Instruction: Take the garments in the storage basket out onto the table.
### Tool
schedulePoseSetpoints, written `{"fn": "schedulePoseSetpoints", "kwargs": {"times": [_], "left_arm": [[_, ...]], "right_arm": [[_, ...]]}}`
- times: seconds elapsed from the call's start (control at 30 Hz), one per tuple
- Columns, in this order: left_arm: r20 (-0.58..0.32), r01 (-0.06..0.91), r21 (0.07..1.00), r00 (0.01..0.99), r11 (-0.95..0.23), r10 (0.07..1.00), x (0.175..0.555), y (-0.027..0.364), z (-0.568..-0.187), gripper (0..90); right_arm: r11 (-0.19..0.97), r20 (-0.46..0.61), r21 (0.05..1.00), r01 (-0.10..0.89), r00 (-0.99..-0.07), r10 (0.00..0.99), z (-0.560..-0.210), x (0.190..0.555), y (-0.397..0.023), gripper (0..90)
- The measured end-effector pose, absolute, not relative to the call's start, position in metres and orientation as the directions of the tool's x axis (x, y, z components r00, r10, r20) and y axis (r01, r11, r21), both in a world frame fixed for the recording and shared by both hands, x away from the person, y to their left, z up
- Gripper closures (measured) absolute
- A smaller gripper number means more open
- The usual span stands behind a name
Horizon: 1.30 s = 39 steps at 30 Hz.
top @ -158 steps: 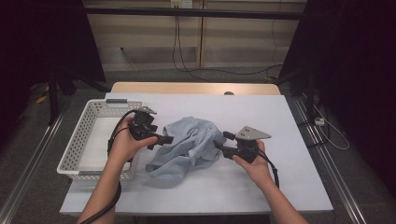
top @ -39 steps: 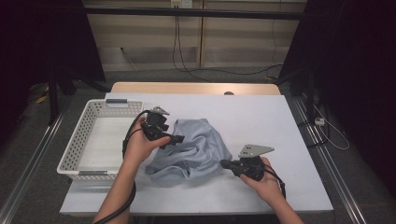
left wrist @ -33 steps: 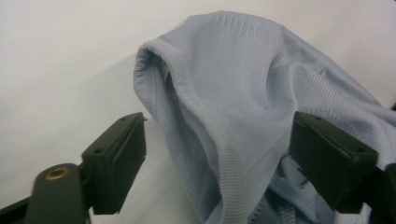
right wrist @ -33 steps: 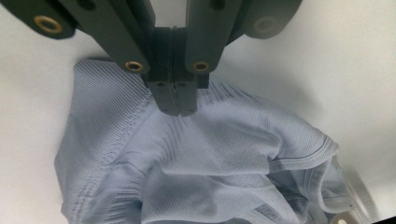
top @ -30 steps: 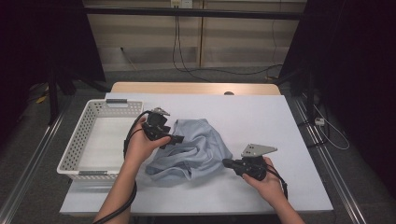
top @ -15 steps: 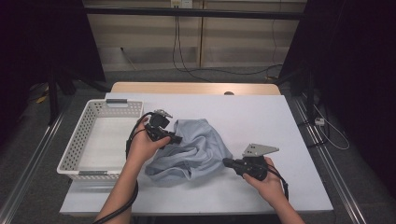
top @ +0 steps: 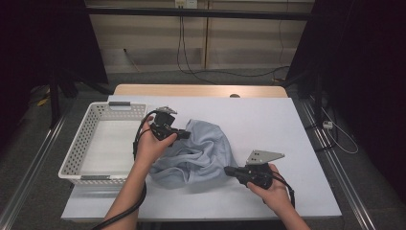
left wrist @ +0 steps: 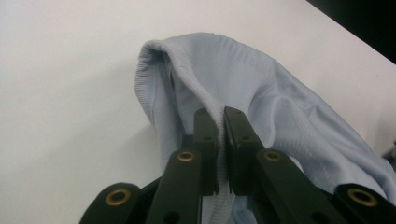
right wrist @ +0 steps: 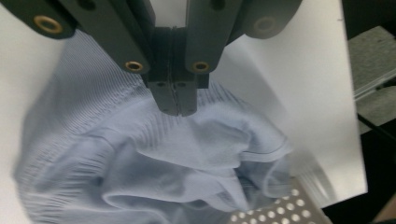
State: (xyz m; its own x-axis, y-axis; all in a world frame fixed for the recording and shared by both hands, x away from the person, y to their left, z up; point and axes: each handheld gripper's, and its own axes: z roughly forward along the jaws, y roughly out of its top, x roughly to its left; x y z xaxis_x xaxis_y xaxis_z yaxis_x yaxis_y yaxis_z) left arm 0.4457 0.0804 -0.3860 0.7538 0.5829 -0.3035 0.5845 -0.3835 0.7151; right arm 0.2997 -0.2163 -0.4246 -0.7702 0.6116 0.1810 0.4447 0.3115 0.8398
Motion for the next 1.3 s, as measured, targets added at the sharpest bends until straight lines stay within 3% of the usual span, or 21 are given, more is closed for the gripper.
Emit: {"fn": "schedulePoseSetpoints", "kwargs": {"times": [0.2,0.23,0.3,0.5,0.67,0.87,1.23,1.3], "left_arm": [[-0.298,0.562,0.730,0.774,-0.389,0.559,0.444,0.071,-0.383,84.6],[-0.298,0.560,0.732,0.776,-0.388,0.556,0.444,0.070,-0.382,84.7],[-0.290,0.550,0.735,0.783,-0.395,0.551,0.443,0.069,-0.380,84.7],[-0.299,0.559,0.730,0.779,-0.394,0.552,0.442,0.072,-0.382,84.7],[-0.303,0.564,0.726,0.775,-0.393,0.554,0.442,0.074,-0.383,84.7],[-0.300,0.557,0.728,0.783,-0.399,0.546,0.441,0.073,-0.381,84.7],[-0.292,0.553,0.726,0.785,-0.408,0.546,0.441,0.071,-0.381,84.2],[-0.283,0.543,0.729,0.793,-0.417,0.539,0.440,0.070,-0.381,83.9]], "right_arm": [[0.322,0.190,0.843,0.431,-0.798,0.572,-0.419,0.294,-0.203,90.0],[0.323,0.184,0.846,0.425,-0.800,0.572,-0.420,0.294,-0.201,87.1],[0.319,0.183,0.850,0.419,-0.803,0.568,-0.418,0.295,-0.199,71.2],[0.282,0.149,0.871,0.402,-0.763,0.629,-0.409,0.303,-0.207,54.2],[0.245,0.131,0.867,0.434,-0.672,0.729,-0.411,0.323,-0.218,36.5],[0.224,0.116,0.855,0.468,-0.593,0.797,-0.420,0.350,-0.224,28.8],[0.270,0.082,0.828,0.493,-0.581,0.810,-0.424,0.390,-0.190,34.4],[0.281,0.073,0.824,0.492,-0.584,0.808,-0.424,0.395,-0.185,42.0]]}}
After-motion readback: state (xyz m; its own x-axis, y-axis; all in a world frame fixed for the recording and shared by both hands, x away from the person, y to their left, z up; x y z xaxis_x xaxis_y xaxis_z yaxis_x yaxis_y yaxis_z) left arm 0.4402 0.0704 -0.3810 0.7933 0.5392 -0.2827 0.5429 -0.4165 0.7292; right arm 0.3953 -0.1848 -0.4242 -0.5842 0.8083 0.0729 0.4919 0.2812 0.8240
